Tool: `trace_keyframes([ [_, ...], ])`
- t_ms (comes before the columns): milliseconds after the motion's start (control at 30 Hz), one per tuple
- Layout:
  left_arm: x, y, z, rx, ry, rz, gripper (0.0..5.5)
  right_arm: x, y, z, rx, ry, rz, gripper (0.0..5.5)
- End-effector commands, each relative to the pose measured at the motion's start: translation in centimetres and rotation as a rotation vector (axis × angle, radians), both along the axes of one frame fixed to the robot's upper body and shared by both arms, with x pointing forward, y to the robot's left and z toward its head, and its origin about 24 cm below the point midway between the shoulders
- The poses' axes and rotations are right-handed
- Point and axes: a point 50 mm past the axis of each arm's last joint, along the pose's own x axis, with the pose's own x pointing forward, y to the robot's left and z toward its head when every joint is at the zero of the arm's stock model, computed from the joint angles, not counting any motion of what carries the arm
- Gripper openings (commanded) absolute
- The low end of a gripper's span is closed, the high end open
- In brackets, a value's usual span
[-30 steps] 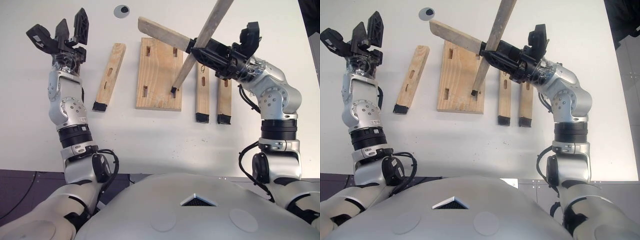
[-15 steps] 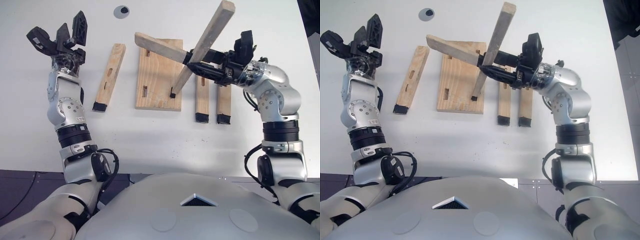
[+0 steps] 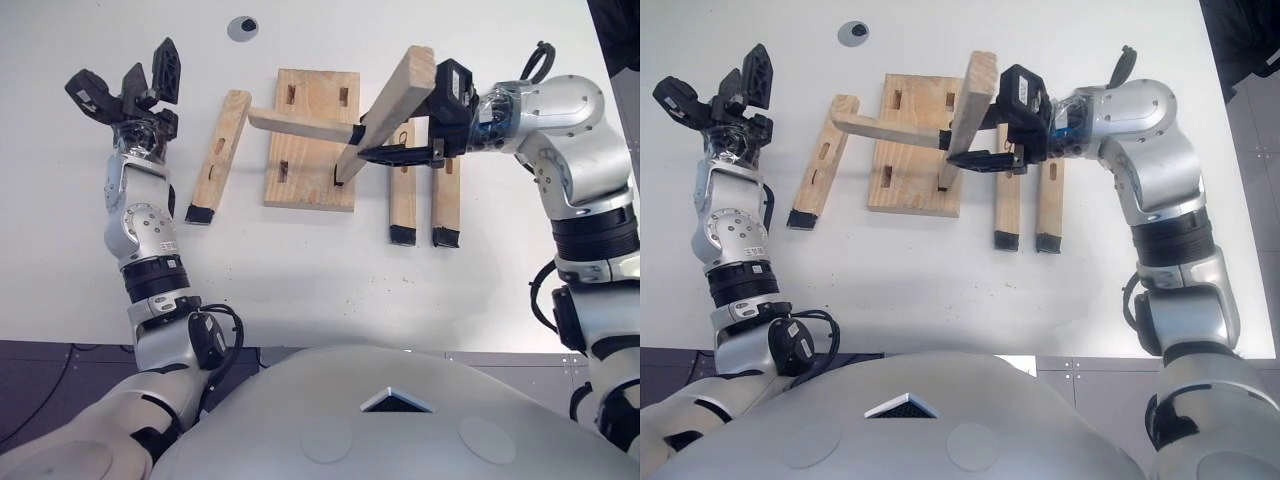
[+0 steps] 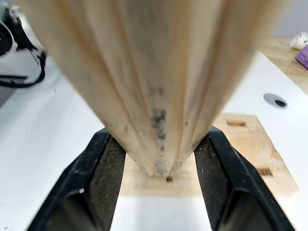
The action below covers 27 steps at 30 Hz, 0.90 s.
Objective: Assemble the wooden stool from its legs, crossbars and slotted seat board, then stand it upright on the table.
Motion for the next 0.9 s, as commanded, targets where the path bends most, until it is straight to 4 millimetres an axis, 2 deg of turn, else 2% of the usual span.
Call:
trace_keyframes([
  [33,-0.2,-0.2,-0.2,0.006,0.004,0.016,4.39,-0.6,-0.8,-3.4,-0.216,0.188,-0.071,2.03],
  [233,0.0,-0.6,-0.3,-0.003,-0.003,0.017,4.39,1.0,-0.7,-3.4,-0.323,0.221,-0.128,2.03],
  [400,-0.3,-0.8,-0.8,-0.015,-0.001,0.037,4.39,1.0,-0.1,-3.8,-0.404,0.191,-0.067,2.03],
  [567,-0.9,-0.7,-1.3,-0.019,0.014,0.055,4.39,-1.2,0.0,-6.7,-0.518,0.211,0.021,2.03],
  [700,-1.0,-0.3,-1.3,-0.019,0.022,0.065,4.39,-2.4,-0.2,-9.9,-0.544,0.39,0.032,2.03],
  [800,-0.8,-0.3,-1.2,-0.013,0.025,0.063,4.39,-2.1,-0.6,-11.2,-0.556,0.472,0.01,2.03],
  [900,-0.5,-0.3,-1.2,-0.002,0.035,0.058,4.39,-1.1,-0.6,-11.5,-0.524,0.527,-0.031,2.03],
])
